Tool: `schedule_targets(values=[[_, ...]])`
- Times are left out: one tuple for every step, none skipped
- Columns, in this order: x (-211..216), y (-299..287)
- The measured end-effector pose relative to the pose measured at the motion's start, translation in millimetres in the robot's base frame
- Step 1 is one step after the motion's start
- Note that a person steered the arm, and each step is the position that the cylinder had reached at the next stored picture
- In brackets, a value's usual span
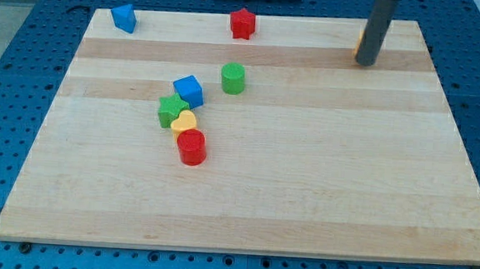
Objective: Move your arm to the center of the board
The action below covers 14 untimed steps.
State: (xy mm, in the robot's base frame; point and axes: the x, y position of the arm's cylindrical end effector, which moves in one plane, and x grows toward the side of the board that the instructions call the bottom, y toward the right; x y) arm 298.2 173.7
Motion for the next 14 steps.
schedule_targets(values=[[-33,-1],[-66,13],[-62,11],[-15,-2],[19,-8],[19,-8],[19,-8],[53,7],[110,4],[118,-10],[126,-54],[140,-102],[155,-160],[156,-221]])
